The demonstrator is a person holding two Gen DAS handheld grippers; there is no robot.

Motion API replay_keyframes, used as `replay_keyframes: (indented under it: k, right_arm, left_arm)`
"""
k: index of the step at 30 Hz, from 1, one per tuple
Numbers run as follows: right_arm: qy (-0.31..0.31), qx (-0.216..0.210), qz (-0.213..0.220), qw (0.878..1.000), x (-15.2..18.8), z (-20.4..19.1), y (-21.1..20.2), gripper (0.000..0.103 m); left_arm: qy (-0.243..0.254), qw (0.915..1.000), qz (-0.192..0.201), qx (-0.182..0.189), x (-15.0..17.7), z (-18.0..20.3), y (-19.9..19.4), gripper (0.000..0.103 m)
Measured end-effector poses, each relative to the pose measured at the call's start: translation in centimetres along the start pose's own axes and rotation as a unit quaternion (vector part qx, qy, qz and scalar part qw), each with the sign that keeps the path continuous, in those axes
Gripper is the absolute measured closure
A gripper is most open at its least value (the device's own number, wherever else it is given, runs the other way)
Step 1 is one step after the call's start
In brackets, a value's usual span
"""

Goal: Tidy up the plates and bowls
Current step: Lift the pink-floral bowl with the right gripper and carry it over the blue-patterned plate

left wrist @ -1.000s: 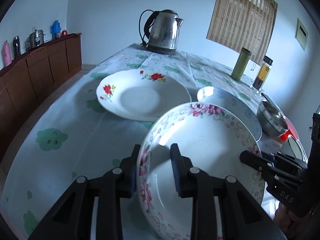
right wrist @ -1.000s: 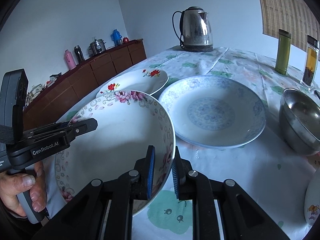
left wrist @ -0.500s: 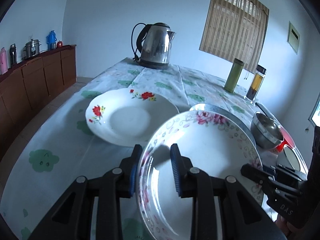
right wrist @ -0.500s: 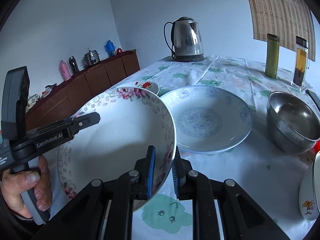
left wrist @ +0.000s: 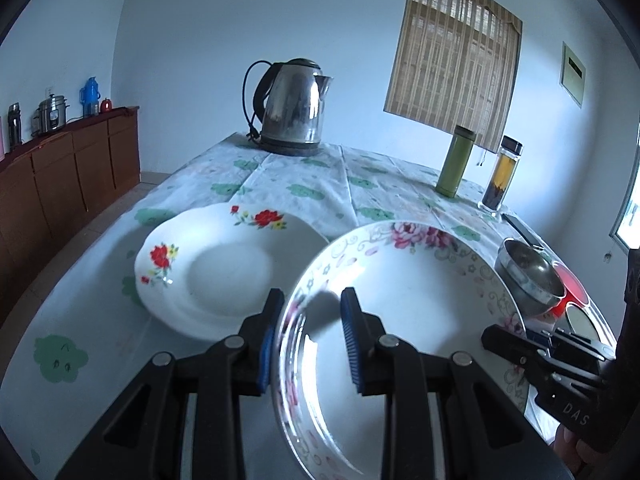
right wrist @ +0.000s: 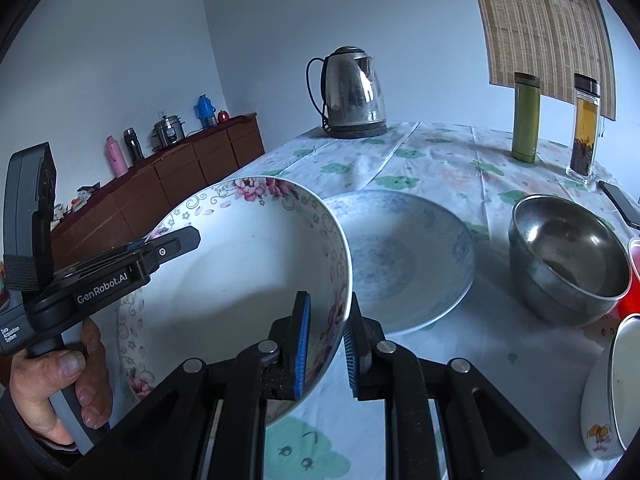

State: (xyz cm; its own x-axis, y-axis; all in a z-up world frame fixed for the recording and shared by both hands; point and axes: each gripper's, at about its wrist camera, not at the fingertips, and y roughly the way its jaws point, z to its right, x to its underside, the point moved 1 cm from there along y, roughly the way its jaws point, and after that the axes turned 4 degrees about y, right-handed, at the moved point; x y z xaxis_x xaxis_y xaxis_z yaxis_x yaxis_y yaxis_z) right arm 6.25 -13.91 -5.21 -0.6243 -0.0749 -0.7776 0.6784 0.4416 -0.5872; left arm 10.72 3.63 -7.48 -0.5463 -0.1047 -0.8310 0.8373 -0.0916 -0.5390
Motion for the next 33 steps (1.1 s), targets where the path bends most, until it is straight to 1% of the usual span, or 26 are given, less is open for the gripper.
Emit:
replay_keyframes:
  k: [9, 13, 16, 22, 28, 33]
  right_arm:
    - [0.02, -0.009, 0.013, 1.0, -0.6, 1.0, 0.0, 0.085]
    - [0.019, -0.002, 0.02, 1.0, -0.7, 1.1, -0.1, 0.085]
    - [0.01, 0.011, 0.025, 1.0, -0.6, 0.9, -0.4, 0.085]
    - [0.012, 0.015, 0.031, 0.999, -1.2, 1.4, -0.9, 0.085]
    - [0.02, 0.018, 0.037, 0.999, -2.4, 2.3, -1.7, 0.085]
    - [0.023, 0.025, 0.046, 0.998, -2.9, 2.9, -1.8, 0.085]
  left_arm:
    - [0.003, 1.0, 0.009, 0.002, -0.3, 0.5, 0.4, 0.076]
    - [0.005, 0.9999, 0.01, 0.0, -0.8, 1.0, 0.4, 0.076]
    - [0.009, 0.9999, 0.007, -0.002, -1.4, 1.3, 0.5, 0.076]
    - [0.01, 0.9999, 0.004, 0.002, -2.6, 1.9, 0.9, 0.076]
    - [0.027, 0.9996, 0.01, 0.006, -4.1, 3.1, 0.8, 0.076]
    - [0.023, 0.9995, 0.017, 0.013, -4.5, 3.5, 1.6, 0.076]
